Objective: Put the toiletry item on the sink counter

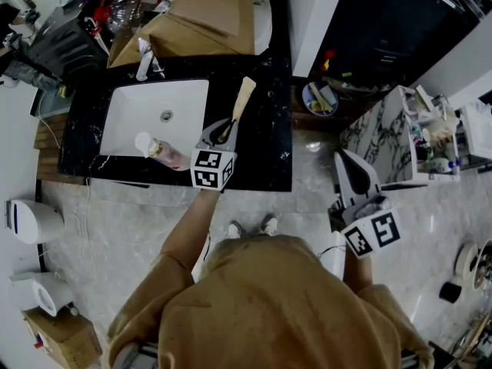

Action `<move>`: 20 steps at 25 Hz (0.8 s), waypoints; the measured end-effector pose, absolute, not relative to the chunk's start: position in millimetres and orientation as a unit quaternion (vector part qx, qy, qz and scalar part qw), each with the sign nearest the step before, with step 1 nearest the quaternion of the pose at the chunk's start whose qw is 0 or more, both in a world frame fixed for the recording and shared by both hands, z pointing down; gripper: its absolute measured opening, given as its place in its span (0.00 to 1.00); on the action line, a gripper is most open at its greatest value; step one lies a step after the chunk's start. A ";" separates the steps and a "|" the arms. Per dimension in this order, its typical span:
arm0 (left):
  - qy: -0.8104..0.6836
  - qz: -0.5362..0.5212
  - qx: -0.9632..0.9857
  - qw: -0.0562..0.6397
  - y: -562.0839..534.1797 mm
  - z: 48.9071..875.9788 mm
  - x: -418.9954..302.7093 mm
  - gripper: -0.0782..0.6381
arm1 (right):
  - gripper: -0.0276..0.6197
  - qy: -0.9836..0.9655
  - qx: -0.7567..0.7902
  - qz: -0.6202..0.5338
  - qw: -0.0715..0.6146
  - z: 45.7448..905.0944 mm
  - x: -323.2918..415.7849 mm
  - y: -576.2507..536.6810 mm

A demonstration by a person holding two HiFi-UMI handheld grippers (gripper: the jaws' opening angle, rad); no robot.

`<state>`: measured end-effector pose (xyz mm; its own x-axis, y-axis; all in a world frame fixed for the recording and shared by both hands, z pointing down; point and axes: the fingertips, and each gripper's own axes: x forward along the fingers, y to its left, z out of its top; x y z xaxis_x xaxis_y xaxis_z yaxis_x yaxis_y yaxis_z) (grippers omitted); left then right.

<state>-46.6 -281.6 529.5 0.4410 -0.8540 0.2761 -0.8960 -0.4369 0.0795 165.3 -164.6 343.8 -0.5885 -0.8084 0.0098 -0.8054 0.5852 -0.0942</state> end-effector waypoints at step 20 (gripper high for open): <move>-0.493 0.183 0.839 0.138 -299.7 587.2 -33.3 0.14 | 0.05 0.876 -0.480 -0.049 0.008 346.8 184.0 -150.5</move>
